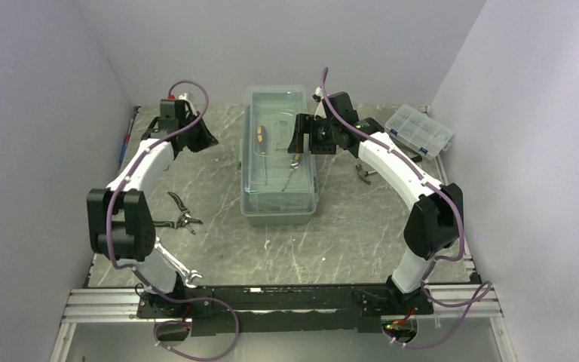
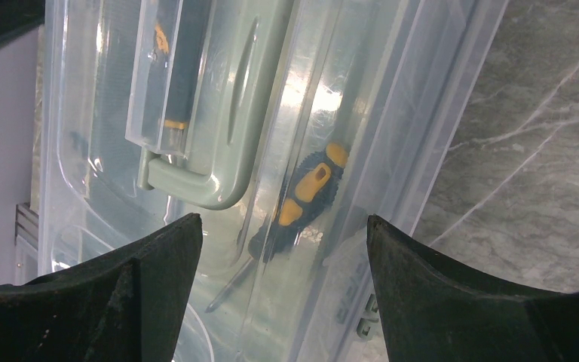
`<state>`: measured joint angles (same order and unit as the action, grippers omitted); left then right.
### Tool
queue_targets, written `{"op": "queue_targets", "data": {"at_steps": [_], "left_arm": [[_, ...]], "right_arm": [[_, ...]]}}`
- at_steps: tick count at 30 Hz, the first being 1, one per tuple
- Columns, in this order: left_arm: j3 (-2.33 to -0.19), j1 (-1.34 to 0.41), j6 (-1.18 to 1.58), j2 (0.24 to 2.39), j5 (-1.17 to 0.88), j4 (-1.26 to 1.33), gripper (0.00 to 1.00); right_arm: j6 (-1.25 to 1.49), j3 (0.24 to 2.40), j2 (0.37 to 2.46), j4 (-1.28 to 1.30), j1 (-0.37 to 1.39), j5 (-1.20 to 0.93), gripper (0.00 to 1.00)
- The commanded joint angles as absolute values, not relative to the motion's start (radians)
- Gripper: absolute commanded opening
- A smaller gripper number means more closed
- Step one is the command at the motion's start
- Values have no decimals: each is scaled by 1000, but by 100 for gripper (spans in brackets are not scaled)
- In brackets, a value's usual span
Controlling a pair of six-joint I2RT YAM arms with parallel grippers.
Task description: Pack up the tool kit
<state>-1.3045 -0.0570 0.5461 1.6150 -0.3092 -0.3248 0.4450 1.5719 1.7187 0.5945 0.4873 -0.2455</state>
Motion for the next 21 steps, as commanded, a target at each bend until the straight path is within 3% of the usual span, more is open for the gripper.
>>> {"op": "queue_targets", "data": {"at_steps": [1,6,10,15,21], "left_arm": [[-1401,-99,473,1704,-109,-501,0],[-1518,-182,465,1834,-105,-562,0],[-1546,-231,513,1906,-216,-528,0],[-1463,-225,619,1956,-477,-363,0],[-1379,-183,628,1898,-461,-322,0]], "right_arm": [[442,1603,1704,574,497,-282,81],[443,1602,1711,572,497,-288,81],[449,1598,1716,563,497,-303,81],[448,1604,1719,570,497,-306,81],[436,1593,1697,584,495,-277,81]]}}
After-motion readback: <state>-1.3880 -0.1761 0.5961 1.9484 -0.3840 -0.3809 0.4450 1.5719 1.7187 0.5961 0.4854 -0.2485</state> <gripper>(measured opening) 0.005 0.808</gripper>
